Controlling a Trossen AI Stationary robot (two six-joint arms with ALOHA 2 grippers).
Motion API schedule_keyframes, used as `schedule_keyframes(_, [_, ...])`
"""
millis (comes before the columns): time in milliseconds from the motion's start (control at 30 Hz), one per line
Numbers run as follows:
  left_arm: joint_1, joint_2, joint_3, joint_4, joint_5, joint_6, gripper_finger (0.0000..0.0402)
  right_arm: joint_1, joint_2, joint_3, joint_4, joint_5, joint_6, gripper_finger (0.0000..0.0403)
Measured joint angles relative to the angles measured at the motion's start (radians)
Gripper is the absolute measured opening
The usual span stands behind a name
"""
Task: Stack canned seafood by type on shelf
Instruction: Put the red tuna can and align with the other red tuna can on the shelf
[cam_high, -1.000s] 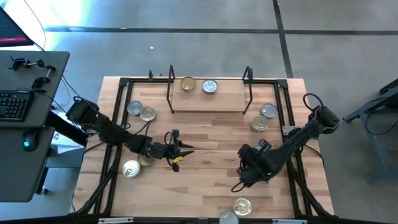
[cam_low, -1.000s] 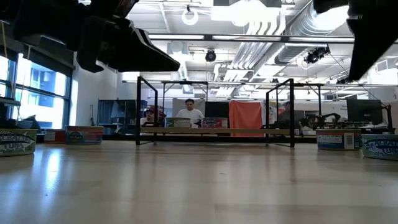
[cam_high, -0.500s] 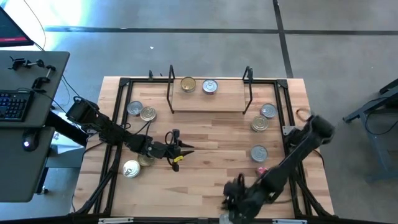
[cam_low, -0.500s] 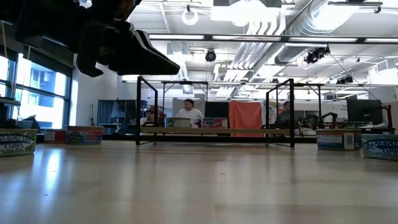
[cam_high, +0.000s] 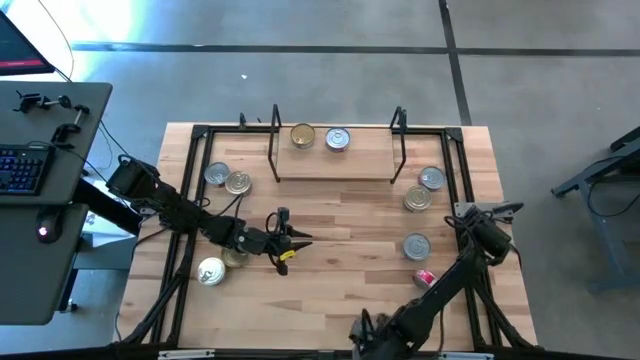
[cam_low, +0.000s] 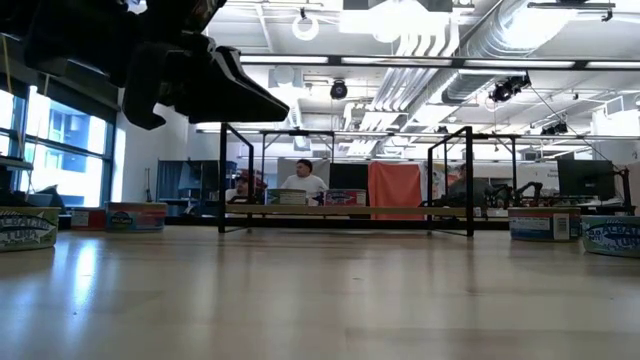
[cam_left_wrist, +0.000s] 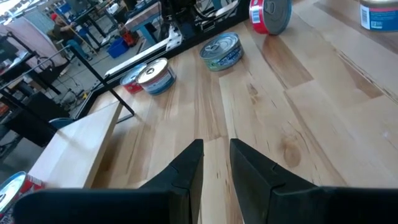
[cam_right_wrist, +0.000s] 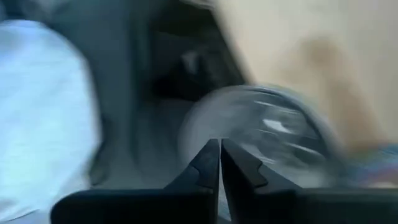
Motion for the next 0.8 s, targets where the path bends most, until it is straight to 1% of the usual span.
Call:
schedule_keyframes(133, [0.001,0.000,0.000,-0.013,0.000,0.000,0.0071,-0.002,-0.001,0.003,-0.150,-0.014,0.000,0.0003])
schedule_keyframes(200, [0.001,0.000,0.000,-0.031,0.000,0.000,0.0071,-0.009,-0.007,-0.009,-0.194,-0.038,-0.006,0.0002])
schedule_keyframes(300, [0.007,0.000,0.000,-0.048,0.000,-0.004,0.0071,-0.023,-0.010,-0.012,-0.255,-0.027,-0.046,0.0001])
schedule_keyframes(467, [0.021,0.000,0.000,-0.069,-0.001,-0.038,0.0071,-0.073,-0.010,-0.010,-0.348,0.075,-0.098,0.0001])
schedule_keyframes(667, [0.026,0.000,0.000,-0.085,-0.001,-0.053,0.0071,-0.143,-0.007,-0.012,-0.509,0.131,-0.179,0.0000])
schedule_keyframes(800, [0.026,0.000,0.000,-0.094,-0.001,-0.061,0.0071,-0.168,-0.036,-0.020,-0.612,0.234,-0.174,0.0000])
